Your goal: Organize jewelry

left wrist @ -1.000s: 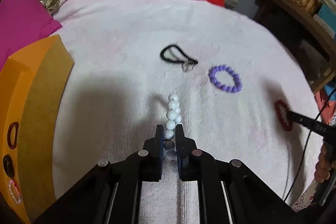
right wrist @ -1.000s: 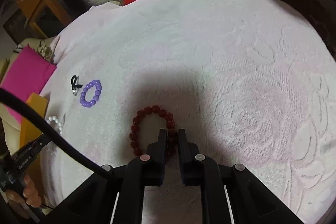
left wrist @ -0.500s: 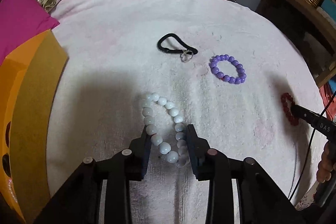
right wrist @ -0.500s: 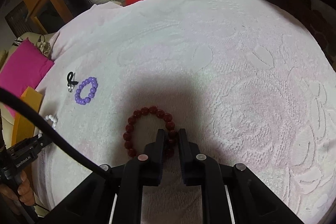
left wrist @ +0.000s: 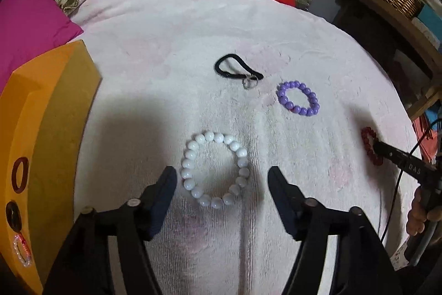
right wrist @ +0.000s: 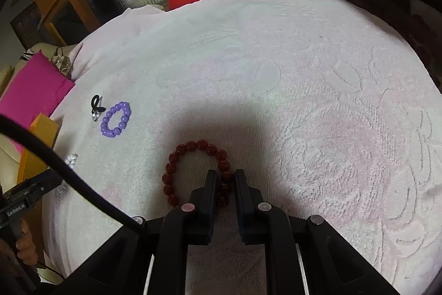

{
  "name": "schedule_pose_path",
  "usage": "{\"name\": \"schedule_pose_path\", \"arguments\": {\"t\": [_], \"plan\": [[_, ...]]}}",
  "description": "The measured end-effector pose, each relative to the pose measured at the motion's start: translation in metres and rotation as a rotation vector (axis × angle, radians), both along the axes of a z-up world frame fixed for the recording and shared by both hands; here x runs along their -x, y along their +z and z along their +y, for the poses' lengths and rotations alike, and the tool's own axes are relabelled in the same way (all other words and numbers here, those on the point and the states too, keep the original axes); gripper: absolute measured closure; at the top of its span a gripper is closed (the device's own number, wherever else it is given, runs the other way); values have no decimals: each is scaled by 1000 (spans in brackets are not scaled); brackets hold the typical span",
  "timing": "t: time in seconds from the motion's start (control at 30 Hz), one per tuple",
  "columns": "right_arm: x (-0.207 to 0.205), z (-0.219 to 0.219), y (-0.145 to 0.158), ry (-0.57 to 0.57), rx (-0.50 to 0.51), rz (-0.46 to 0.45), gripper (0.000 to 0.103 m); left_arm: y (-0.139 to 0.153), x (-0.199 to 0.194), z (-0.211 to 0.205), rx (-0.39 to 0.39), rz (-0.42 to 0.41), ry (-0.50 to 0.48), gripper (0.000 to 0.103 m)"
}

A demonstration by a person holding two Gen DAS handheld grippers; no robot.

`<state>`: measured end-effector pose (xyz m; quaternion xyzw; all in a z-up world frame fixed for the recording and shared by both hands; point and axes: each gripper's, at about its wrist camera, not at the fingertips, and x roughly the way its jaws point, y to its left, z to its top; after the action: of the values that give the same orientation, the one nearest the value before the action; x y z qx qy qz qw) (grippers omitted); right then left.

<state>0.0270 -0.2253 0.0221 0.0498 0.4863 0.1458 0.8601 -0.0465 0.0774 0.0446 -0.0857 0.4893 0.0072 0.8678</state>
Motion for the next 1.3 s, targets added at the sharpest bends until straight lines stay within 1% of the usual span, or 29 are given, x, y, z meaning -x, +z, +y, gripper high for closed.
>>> {"name": "schedule_pose_path", "arguments": {"t": [0.1,0.2,0.33,0.37,0.4,0.43,0.47,0.5,0.53,0.63,0.73,0.83,1.0,1.03,1.13,1.3], "plan": [[1,-2,0,2,-9,-2,87,-5,-1,-3,-17,23,-17,31],[1,-5,1,4,-17,-4,87,-13,-5,-3,-41,50,-13,31],[3,-5,1,5,-19,-10,87,-15,-7,2,-33,28,-1,31],[3,-5,1,5,-17,-11,87,-15,-7,1,-39,26,-4,32],[4,-5,1,7,-15,-12,87,-15,-7,-1,-54,22,-14,40],[4,-5,1,7,-14,-13,87,-15,-7,-3,-58,19,-27,53],[4,-5,2,8,-14,-13,87,-15,-6,-5,-45,15,-44,57],[4,-5,1,8,-13,-13,87,-14,-8,-8,-27,14,-55,70],[5,-5,1,9,-12,-12,87,-14,-8,-10,-13,11,-67,80],[5,-2,1,12,-6,-10,87,-11,-7,-15,-12,-6,-89,90],[4,-2,1,17,0,-9,87,-3,-6,-18,7,-41,-107,93],[4,-1,2,28,3,-3,88,3,-4,-25,13,-79,-141,93],[6,-4,4,23,-3,7,90,0,-5,-40,15,-69,-173,93],[6,-5,5,23,-11,11,91,2,-5,-42,15,-76,-174,93],[7,-9,9,26,-48,15,91,7,-3,-44,19,-91,-172,93],[9,-17,17,15,-117,7,91,10,-2,-46,20,-89,-151,93]]}}
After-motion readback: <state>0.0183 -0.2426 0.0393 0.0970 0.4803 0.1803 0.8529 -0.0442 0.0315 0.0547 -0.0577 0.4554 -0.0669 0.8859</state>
